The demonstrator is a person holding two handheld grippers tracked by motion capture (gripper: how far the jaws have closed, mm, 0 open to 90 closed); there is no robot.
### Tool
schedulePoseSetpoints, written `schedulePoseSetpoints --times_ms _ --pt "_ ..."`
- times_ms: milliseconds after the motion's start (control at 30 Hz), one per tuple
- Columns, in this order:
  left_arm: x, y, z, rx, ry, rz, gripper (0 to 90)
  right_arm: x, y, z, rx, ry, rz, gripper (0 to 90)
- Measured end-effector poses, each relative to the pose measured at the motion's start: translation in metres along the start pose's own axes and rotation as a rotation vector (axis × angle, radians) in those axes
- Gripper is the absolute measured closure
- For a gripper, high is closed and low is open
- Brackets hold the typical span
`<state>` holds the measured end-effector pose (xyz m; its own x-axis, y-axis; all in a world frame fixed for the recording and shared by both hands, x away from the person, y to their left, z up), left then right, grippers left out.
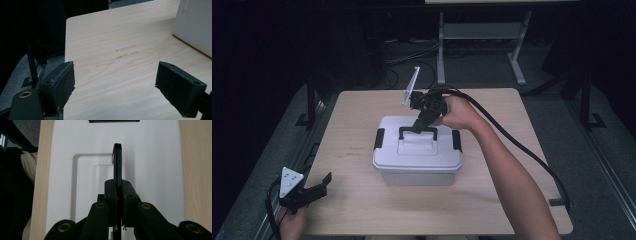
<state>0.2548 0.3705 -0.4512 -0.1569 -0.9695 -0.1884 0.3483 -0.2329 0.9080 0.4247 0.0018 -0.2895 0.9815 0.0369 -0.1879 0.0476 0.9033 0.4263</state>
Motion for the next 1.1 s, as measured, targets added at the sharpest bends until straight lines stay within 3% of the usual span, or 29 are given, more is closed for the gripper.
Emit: schedulePoseSetpoints --times_ms 767,1100 --pt "-0.0002 -0.0002 0.0005 0.001 0.001 0.01 14.9 0.0032 0.0002 -0.0056 0.005 0.017 -0.009 84.3" --pt "0.0003 -0.0001 -0.0001 -0.001 -0.002 0.007 14.9 0.0048 -0.0029 -0.008 0.005 0.023 -0.027 80.2"
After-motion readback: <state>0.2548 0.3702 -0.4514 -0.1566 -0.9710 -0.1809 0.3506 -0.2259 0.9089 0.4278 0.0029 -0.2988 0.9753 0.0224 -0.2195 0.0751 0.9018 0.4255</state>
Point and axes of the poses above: each handheld gripper's, and its own axes: z roughly backward along the jaws, y roughly out of its top, x roughly to its right, the point moved 2 cm from there along -z, roughly forward along the jaws, and after that the axes turned 8 degrees about y, right-handed, at the moved point
